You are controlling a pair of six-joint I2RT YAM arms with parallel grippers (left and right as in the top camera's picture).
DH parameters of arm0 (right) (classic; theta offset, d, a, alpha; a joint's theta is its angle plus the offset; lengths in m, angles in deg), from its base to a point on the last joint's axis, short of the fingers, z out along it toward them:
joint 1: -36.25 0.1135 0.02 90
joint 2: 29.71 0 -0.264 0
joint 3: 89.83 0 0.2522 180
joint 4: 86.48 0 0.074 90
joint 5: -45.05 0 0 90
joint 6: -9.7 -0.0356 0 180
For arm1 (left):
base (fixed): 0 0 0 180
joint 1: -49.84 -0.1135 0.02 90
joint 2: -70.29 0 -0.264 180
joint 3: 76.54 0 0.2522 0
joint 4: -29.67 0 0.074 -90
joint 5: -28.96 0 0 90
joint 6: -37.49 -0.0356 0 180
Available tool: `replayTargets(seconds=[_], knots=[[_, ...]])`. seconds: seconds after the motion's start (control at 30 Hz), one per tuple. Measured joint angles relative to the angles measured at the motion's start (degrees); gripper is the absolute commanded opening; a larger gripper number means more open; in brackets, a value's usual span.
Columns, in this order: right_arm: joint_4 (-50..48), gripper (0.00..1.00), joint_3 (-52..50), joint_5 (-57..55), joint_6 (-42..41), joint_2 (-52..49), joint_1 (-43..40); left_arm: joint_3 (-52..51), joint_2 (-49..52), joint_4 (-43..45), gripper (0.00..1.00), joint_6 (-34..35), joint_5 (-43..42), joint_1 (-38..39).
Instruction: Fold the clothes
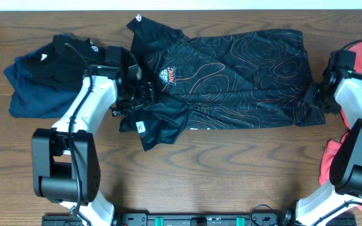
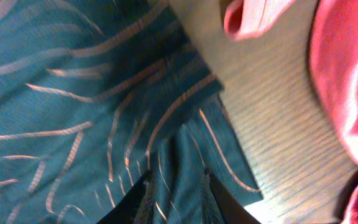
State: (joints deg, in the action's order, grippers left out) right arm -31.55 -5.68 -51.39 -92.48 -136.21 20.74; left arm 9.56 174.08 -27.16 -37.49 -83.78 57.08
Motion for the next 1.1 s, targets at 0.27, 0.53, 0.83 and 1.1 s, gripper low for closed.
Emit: replayTargets(seconds=[0.27, 0.53, 0.83, 1.1], knots=[[-1.1, 0.21, -5.2, 0.5, -1.3, 0.0, 0.0, 0.0, 0.0, -0.4, 0.87, -4.4, 1.8, 9.7], [-1.2, 0.22, -6.1, 0.7, -1.5, 0.0, 0.0, 0.0, 0.0, 0.1, 0.87, -7.0, 9.4, 15.9], [-1.0, 0.22, -6.1, 0.7, -1.5, 0.0, 0.0, 0.0, 2.1, 1.7, 0.87, -10.3, 11.7, 19.9], [-0.7, 0.22, -6.1, 0.7, -1.5, 0.0, 0.0, 0.0, 6.6, 2.3, 0.84, -11.9, 15.3, 23.1]])
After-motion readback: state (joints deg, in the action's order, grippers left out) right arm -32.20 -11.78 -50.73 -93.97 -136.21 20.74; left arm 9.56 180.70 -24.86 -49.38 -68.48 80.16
